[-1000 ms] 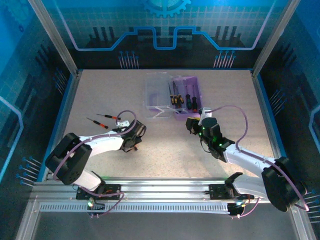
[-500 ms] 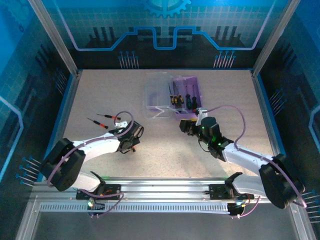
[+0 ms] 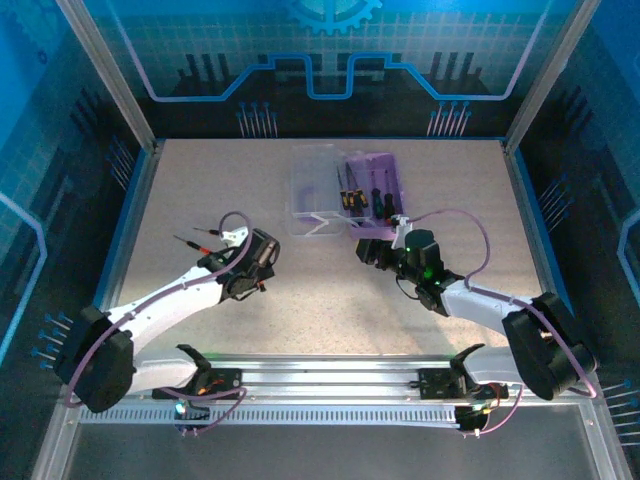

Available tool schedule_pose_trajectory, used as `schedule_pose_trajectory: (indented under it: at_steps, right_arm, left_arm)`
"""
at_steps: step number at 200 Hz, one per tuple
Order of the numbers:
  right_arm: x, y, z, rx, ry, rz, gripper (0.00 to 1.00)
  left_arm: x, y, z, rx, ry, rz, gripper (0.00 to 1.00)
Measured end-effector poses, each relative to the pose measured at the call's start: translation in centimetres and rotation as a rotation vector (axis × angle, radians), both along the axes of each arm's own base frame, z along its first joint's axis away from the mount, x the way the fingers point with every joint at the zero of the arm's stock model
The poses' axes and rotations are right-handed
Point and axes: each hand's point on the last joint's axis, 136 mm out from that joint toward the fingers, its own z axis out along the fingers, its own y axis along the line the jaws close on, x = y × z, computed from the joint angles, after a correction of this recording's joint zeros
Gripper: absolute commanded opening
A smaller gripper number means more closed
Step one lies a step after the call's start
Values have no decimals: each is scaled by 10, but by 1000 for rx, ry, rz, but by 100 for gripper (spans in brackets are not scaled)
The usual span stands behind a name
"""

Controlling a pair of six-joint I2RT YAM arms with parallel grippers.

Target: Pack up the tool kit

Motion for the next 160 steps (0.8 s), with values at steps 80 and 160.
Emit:
schedule_pose_trajectory:
  at_steps: [80, 160]
  right_arm:
    - [0, 0, 0, 1, 2, -1, 66]
    - [2, -2, -1, -6, -1, -16, 66]
  left_arm:
    - [34, -16, 77, 44, -126, -102, 2]
    - [97, -69, 109, 82, -140, -265, 2]
